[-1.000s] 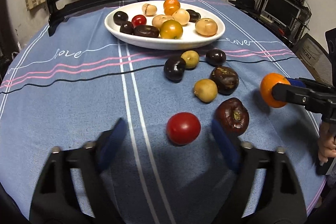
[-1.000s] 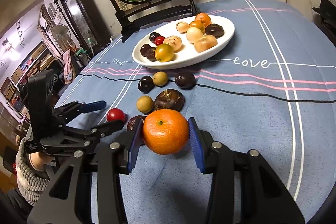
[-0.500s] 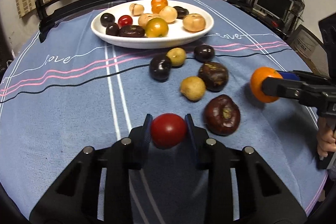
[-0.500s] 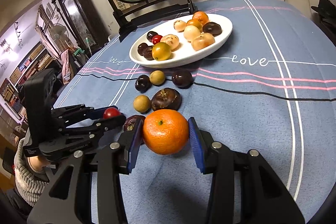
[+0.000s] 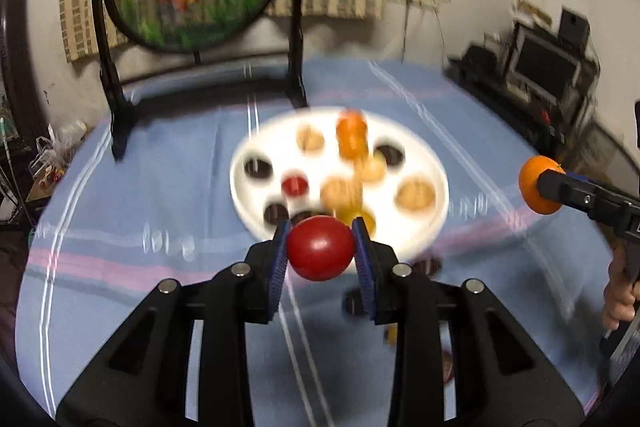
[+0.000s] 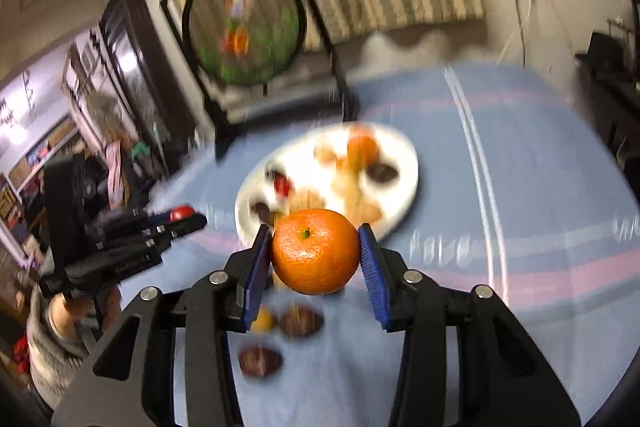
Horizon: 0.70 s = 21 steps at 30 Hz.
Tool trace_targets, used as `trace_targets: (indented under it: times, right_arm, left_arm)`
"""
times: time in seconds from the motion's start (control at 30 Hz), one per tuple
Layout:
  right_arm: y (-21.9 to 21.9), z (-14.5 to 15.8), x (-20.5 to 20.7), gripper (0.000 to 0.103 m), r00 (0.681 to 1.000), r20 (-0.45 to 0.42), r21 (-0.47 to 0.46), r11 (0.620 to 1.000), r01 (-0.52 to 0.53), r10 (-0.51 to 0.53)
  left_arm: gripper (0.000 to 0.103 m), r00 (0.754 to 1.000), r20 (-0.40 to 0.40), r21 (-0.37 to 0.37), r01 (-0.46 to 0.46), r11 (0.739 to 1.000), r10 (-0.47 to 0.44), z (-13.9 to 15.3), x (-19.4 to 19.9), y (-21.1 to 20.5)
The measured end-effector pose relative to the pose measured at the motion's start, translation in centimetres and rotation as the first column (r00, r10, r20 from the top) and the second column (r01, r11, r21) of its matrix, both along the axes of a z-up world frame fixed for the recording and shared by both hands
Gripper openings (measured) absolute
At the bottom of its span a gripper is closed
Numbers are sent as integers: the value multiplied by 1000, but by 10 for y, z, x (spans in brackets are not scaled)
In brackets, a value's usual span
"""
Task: Organize fruits
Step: 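Carry the red tomato and mandarin over the plate and open both tools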
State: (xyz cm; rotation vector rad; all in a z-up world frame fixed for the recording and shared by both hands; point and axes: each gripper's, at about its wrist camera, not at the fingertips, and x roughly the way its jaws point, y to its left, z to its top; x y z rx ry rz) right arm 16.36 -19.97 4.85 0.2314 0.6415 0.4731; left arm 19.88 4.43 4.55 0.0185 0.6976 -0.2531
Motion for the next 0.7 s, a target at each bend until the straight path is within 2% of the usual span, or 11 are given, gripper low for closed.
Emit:
trace_targets:
  times: [0.07, 0.13, 0.33, 0.57, 0.6, 0.63, 0.7]
  right_arm:
    - [5, 15, 19, 44, 1000, 26, 27, 1000, 4, -5]
    - [14, 14, 41, 44, 1000, 22, 42, 999, 12, -13]
    - [47, -35, 88, 44, 994, -104, -2, 1000, -29, 29]
    - [64, -61, 106, 46, 986, -158, -76, 995, -62, 49]
    - [65, -63, 107, 57, 985, -165, -86, 994, -61, 46]
    - [65, -64, 108, 68, 985, -171, -111, 993, -43, 23]
    - [61, -55, 101, 71, 993, -118, -106, 994, -14, 2]
  left_arm:
    - [32, 1000, 12, -20, -17, 1000, 17, 11, 23, -2]
    - [32, 999, 14, -19, -34, 999, 34, 12, 43, -4]
    - [32, 996, -80, -51, -44, 998, 40, -19, 111, -16]
    - [34, 988, -152, -85, -51, 995, 38, -56, 146, -14]
    - [54, 987, -153, -93, -55, 994, 40, -59, 148, -13]
    - [81, 987, -155, -109, -62, 992, 45, -60, 148, -10]
    - [84, 988, -140, -132, -81, 988, 63, -57, 145, -5]
